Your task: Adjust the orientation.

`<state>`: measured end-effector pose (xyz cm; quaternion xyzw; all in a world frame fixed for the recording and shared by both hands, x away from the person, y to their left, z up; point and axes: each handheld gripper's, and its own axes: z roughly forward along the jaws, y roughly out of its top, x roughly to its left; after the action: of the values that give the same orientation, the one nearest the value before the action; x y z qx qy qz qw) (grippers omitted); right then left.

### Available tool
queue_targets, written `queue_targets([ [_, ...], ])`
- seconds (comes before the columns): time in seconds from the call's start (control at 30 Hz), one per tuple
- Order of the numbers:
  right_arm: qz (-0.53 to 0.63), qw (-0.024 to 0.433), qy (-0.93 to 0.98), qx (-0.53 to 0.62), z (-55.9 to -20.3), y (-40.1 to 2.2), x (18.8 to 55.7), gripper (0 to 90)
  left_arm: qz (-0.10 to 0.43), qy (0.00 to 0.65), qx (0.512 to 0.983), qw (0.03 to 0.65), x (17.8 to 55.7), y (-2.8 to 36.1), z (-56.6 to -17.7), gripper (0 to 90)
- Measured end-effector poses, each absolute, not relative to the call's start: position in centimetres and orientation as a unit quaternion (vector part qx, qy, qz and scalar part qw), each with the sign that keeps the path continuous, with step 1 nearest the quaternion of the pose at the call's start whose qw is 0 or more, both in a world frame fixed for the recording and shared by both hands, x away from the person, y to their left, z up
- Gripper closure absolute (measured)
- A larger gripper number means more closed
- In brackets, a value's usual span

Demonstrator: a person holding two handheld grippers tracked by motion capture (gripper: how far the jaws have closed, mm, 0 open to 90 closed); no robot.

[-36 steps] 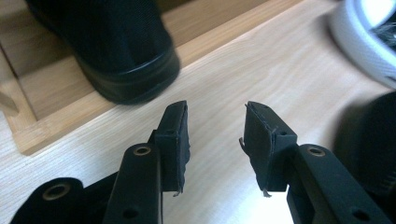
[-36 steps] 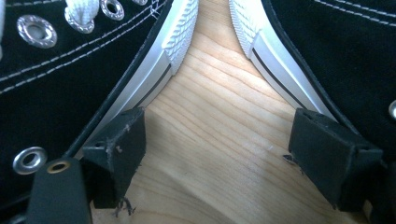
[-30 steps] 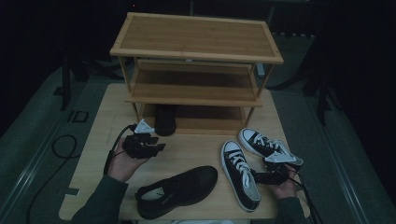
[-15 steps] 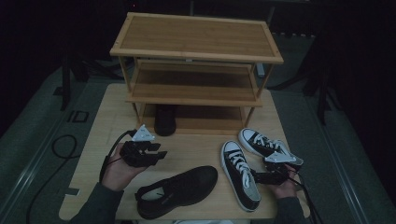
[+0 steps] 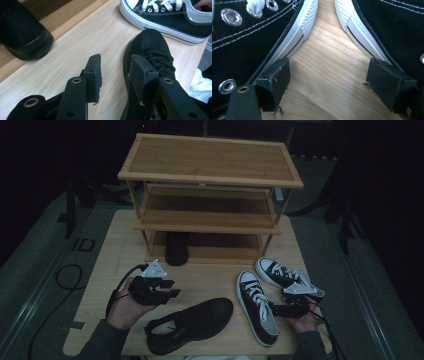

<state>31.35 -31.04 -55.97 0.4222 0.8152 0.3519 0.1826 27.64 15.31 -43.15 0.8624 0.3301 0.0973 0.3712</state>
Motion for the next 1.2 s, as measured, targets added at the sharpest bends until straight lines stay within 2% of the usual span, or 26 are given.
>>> queue_targets([
  [0.33, 0.352, 0.183, 0.815, 0.422, -56.0, -31.0, 31.3, 18.9, 0.070, 0.288, 0.884, 0.361, 26.3, 14.9, -42.9, 60.7],
  [0.63, 0.352, 0.183, 0.816, 0.421, -56.0, -31.0, 31.3, 18.8, 0.061, 0.285, 0.886, 0.361, 25.7, 15.3, -43.0, 60.5],
  [1.07, 0.352, 0.183, 0.816, 0.421, -56.0, -31.0, 31.3, 18.8, 0.038, 0.272, 0.904, 0.328, 25.0, 15.5, -44.3, 60.4],
  [1.2, 0.352, 0.183, 0.816, 0.421, -56.0, -31.0, 31.3, 18.8, 0.026, 0.268, 0.909, 0.317, 24.9, 15.4, -44.8, 63.8],
])
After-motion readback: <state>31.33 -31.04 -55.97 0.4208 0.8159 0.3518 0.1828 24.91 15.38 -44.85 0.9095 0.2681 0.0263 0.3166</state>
